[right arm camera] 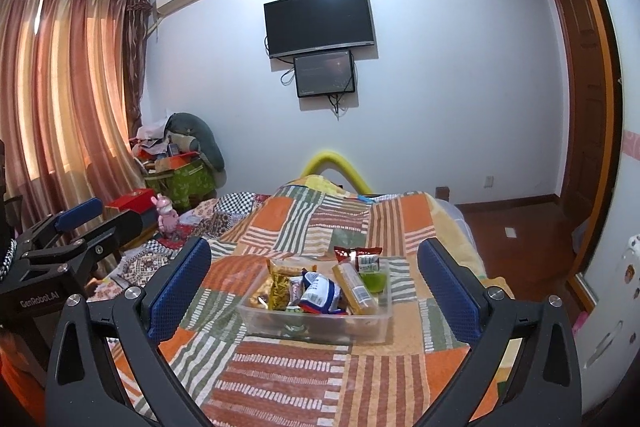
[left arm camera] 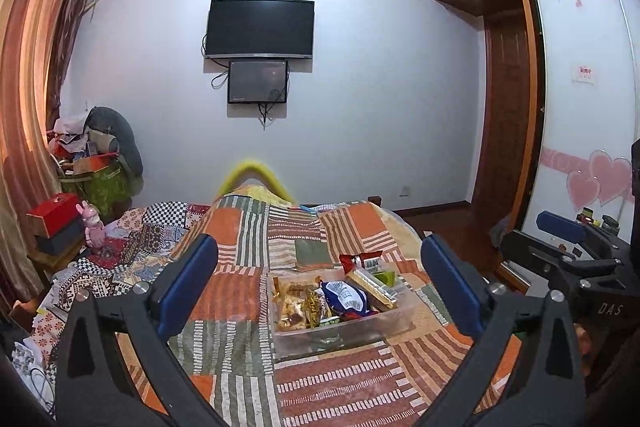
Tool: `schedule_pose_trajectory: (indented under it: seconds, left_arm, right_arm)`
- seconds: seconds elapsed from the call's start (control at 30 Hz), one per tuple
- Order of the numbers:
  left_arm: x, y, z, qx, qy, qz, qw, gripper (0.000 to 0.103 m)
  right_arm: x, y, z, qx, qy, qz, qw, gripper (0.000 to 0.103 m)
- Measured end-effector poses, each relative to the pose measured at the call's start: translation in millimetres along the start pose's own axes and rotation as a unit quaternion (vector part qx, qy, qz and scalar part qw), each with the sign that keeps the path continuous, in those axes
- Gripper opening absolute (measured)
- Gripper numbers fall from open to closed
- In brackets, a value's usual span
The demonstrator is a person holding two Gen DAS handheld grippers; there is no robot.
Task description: Organize snacks
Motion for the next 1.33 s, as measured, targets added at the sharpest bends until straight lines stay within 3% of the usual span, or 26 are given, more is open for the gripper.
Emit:
schedule_pose_trajectory:
  seconds: [1.33]
  left_arm:
    - [-9, -13, 2, -0.021, 0.001, -0.024, 0.9995, 0.103]
  right_arm:
    - [-2, -3, 1, -0.008, 0.011, -0.015, 1.0, 0.103]
Point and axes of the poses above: each gripper's, at about its wrist camera, not at the fingertips, and y roughly against the way its jaws point, z to its right, x to its top, the point moved 8 cm from there along -y, roughly the way its jaws point, and after that the axes turned 7 degrees about x, right-handed, at the moved point
